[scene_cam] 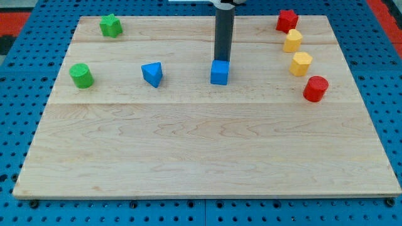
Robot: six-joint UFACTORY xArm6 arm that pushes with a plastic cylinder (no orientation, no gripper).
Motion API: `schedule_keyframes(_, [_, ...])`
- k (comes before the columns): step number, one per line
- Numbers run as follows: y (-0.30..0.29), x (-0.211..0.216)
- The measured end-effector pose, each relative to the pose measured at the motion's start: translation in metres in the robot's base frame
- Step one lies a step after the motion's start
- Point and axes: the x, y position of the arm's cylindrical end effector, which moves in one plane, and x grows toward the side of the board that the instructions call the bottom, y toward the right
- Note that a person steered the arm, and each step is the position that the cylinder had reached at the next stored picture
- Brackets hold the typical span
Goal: Place the green star in between the blue triangle and green circle
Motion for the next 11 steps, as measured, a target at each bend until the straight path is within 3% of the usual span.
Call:
schedule_keyframes(1, [0.000, 0.010])
schedule_keyframes(2, [-0.006, -0.066])
schedule_keyframes(3, [-0.078, -0.143])
schedule_keyframes(4, [-0.121, -0.150])
schedule_keyframes(6, [-0.275, -0.152])
schedule_keyframes(7, [-0.294, -0.142])
schedule_keyframes(8, [-0.251, -0.123])
schedule_keyframes(9, [-0.235, -0.143])
schedule_keyframes(10, [-0.231, -0.082])
schedule_keyframes(11, [-0.233, -0.066])
